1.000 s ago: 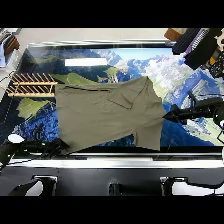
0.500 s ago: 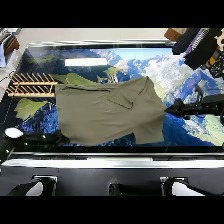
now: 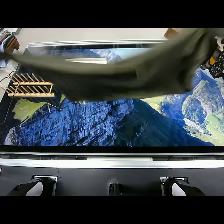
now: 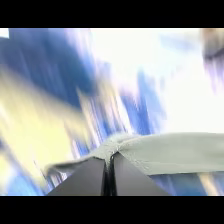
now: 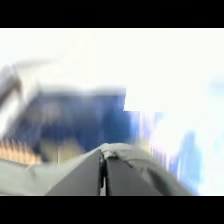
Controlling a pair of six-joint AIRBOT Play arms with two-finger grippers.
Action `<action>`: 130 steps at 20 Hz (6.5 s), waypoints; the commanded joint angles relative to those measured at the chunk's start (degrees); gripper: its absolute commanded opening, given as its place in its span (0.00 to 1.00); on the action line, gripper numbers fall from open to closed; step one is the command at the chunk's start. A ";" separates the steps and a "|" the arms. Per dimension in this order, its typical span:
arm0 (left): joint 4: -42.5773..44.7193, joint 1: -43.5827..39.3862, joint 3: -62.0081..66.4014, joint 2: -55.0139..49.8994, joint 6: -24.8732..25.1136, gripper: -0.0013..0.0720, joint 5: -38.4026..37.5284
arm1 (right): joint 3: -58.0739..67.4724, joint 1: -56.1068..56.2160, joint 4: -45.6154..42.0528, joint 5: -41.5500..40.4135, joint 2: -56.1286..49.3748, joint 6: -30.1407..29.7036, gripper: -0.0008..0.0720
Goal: Fold the clothes and pants, and hang the long-sleeved shirts on hangers.
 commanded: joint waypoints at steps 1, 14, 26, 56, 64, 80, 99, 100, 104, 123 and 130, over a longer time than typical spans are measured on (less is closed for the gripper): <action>17.62 0.04 23.85 2.05 -11.61 0.04 0.72 | 16.59 0.63 -6.10 2.10 7.72 7.54 0.05; 23.34 -0.09 4.70 -0.81 -11.67 0.04 -0.61 | 10.54 0.66 -12.74 -15.26 -2.93 28.26 0.05; 20.22 -7.69 -2.56 -46.62 -5.97 0.04 21.53 | -9.99 11.61 -22.16 17.90 -39.95 21.05 0.05; 17.49 -6.23 -2.56 -52.28 0.15 0.55 -4.37 | -9.64 11.23 -38.82 -11.67 -45.70 23.15 0.52; 12.44 5.07 -8.85 -37.53 4.81 0.75 -11.67 | -15.87 -1.64 -27.58 -15.28 -25.68 6.49 0.54; -3.17 17.44 -55.58 -10.49 4.79 0.75 -5.73 | -74.38 5.14 -7.04 -7.30 -8.24 3.54 0.69; -3.15 17.42 -55.67 -10.69 6.54 0.75 -2.32 | -75.56 12.07 -6.82 4.57 -8.24 8.48 0.05; -3.13 17.42 -55.67 -10.82 7.41 0.75 -2.29 | -75.52 12.07 -6.86 3.85 -8.09 8.50 0.05; -3.13 17.42 -55.67 -13.44 7.58 0.75 -2.34 | -75.45 12.07 -6.93 1.68 -4.63 9.64 0.05; -5.14 9.55 -55.30 -18.91 7.52 0.04 -0.94 | -75.38 12.07 -8.28 -3.26 10.75 16.50 0.05; 3.17 12.46 -55.30 3.06 -3.23 0.04 -7.69 | -75.38 12.07 -13.14 -23.04 28.46 27.17 0.05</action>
